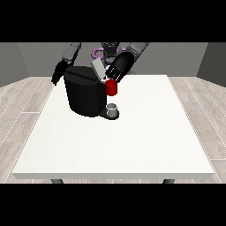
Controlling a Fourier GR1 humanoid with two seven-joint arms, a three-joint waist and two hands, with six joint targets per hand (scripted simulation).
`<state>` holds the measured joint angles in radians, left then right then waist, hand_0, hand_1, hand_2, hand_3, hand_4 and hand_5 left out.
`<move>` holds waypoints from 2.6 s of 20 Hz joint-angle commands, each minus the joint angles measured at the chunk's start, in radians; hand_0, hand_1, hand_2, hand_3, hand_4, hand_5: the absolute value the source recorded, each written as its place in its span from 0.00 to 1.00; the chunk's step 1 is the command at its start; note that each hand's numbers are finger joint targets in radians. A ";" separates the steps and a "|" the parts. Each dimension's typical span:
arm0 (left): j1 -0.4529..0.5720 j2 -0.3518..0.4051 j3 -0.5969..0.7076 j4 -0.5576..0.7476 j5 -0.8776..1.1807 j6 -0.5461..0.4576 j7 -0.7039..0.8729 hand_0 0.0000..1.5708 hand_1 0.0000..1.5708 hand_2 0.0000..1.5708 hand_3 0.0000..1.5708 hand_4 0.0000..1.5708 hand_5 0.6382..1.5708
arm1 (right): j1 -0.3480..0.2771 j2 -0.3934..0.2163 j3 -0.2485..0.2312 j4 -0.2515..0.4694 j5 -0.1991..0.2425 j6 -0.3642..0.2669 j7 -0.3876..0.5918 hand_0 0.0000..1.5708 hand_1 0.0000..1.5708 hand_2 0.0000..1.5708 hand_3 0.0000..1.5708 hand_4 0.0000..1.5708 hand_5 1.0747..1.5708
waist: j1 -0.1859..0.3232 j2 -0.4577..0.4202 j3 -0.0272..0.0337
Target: Insert the coffee pod into the coffee machine and close the lid
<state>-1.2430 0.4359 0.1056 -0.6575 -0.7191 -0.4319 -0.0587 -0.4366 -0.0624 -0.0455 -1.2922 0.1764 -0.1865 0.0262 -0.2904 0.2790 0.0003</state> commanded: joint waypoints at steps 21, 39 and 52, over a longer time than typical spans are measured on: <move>-0.077 0.047 0.035 0.033 -0.031 0.072 -0.031 0.75 0.75 0.76 0.74 0.22 1.00 | -0.071 -0.042 -0.021 -0.003 -0.021 0.037 0.006 0.00 0.00 0.00 0.00 0.09 1.00 | -0.041 0.060 -0.0002; -0.050 0.044 -0.009 0.052 -0.121 0.178 -0.107 0.72 0.72 0.72 0.61 0.00 1.00 | -0.059 0.000 0.028 -0.027 0.037 -0.023 0.024 0.00 0.00 0.00 0.00 0.00 1.00 | -0.048 0.088 -0.0004; -0.049 0.094 -0.010 0.033 -0.145 0.221 -0.221 0.73 0.73 0.71 0.54 0.00 1.00 | -0.059 -0.055 -0.013 -0.020 0.000 0.030 0.005 0.00 0.00 0.00 0.00 0.14 1.00 | -0.060 0.117 -0.0002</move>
<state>-1.2901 0.5126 0.1010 -0.6245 -0.8459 -0.2474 -0.2436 -0.4898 -0.0867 -0.0493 -1.3038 0.1843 -0.1838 0.0309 -0.3371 0.3792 0.0007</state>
